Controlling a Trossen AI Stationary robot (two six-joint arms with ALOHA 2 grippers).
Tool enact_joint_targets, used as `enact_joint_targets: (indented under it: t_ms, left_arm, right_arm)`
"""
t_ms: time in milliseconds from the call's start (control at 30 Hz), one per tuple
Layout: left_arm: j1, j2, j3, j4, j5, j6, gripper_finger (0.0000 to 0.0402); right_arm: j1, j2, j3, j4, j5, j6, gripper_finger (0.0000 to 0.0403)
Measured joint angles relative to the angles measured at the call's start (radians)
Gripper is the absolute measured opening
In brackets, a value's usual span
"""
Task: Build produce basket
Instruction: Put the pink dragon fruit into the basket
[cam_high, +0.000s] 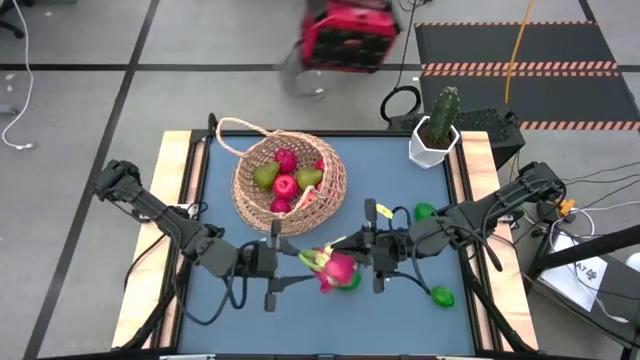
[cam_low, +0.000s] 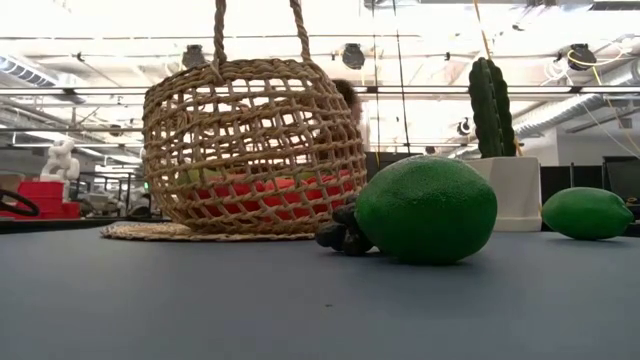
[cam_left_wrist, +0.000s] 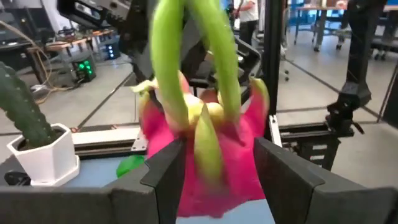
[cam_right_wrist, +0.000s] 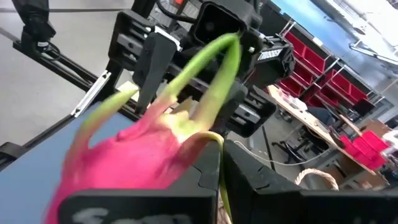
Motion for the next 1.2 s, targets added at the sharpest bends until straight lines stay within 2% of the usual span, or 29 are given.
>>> enact_joint_targets:
  t_ms: [367, 867, 1000, 1133, 1200]
  left_arm:
    - [0.021, 0.007, 0.0, 0.0, -0.001, -0.013, 0.0184]
    - [0.017, 0.007, 0.0, -0.01, -0.003, 0.014, 0.0025]
    - [0.017, 0.007, 0.0, -0.019, -0.001, 0.017, 0.0008]
    - [0.017, 0.007, 0.0, -0.022, 0.0, 0.019, 0.0018]
    - [0.017, 0.007, 0.0, -0.027, 0.0, 0.024, 0.0016]
  right_arm:
    - [0.0, 0.0, 0.0, -0.011, -0.001, 0.0, 0.0004]
    - [0.002, 0.0, 0.0, -0.015, -0.002, 0.013, 0.0008]
    - [0.015, 0.0, 0.0, -0.013, 0.0, 0.032, 0.0037]
    - [0.043, 0.0, 0.0, 0.016, 0.012, 0.058, 0.0087]
    - [0.066, 0.0, 0.0, 0.025, 0.061, 0.075, 0.0117]
